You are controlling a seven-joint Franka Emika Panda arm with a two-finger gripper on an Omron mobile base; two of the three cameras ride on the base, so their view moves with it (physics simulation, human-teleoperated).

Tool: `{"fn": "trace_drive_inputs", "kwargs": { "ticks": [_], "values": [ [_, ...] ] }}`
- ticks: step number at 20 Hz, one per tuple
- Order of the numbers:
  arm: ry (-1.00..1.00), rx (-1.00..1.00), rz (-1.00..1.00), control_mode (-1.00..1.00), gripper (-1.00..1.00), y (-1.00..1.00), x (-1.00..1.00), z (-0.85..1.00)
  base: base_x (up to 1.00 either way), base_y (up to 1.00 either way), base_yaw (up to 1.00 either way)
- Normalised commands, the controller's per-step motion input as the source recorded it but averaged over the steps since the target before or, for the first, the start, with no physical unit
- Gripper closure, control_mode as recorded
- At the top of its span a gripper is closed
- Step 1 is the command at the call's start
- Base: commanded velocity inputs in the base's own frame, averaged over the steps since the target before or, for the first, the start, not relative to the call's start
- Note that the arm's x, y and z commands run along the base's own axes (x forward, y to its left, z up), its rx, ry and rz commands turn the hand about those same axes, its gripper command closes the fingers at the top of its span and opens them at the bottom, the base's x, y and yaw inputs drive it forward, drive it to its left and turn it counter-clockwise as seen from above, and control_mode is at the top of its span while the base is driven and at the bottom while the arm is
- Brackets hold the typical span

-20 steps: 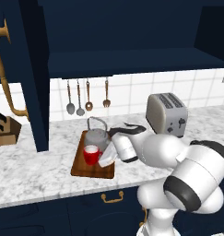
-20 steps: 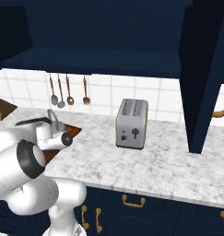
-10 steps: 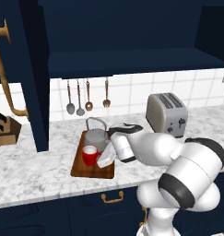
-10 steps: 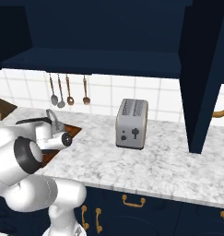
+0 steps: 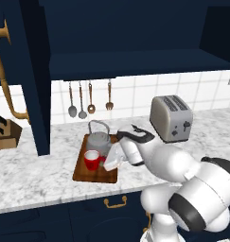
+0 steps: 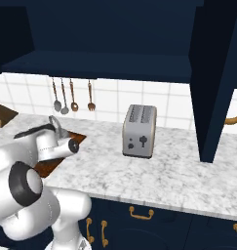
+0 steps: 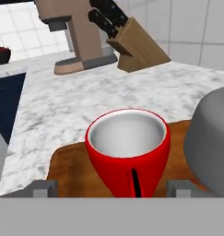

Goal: Pick the kettle from the counter and place it on the tray. Then pick the mug from the cabinet and place it on the tray. Then close the cabinet doors.

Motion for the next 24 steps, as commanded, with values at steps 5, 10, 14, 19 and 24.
{"fn": "trace_drive_inputs", "kwargs": {
  "ticks": [5, 10, 14, 19, 24],
  "values": [
    [0.01, 0.00, 0.01, -1.00, -1.00, -0.44, -0.51, 1.00, 0.00, 0.00, 0.00],
    [0.36, -0.08, -0.17, -1.00, -1.00, -0.54, -0.43, 1.00, 0.00, 0.00, 0.00],
    [0.50, -0.25, -0.34, -1.00, -1.00, -0.69, -0.21, 0.54, 0.00, 0.00, 0.00],
    [0.12, -0.07, -0.08, -1.00, -1.00, -0.08, 0.01, 0.05, 0.00, 0.00, 0.00],
    [0.00, 0.00, 0.00, -1.00, 1.00, 0.00, 0.00, 0.00, 0.00, 0.00, 0.00]
  ]
}}
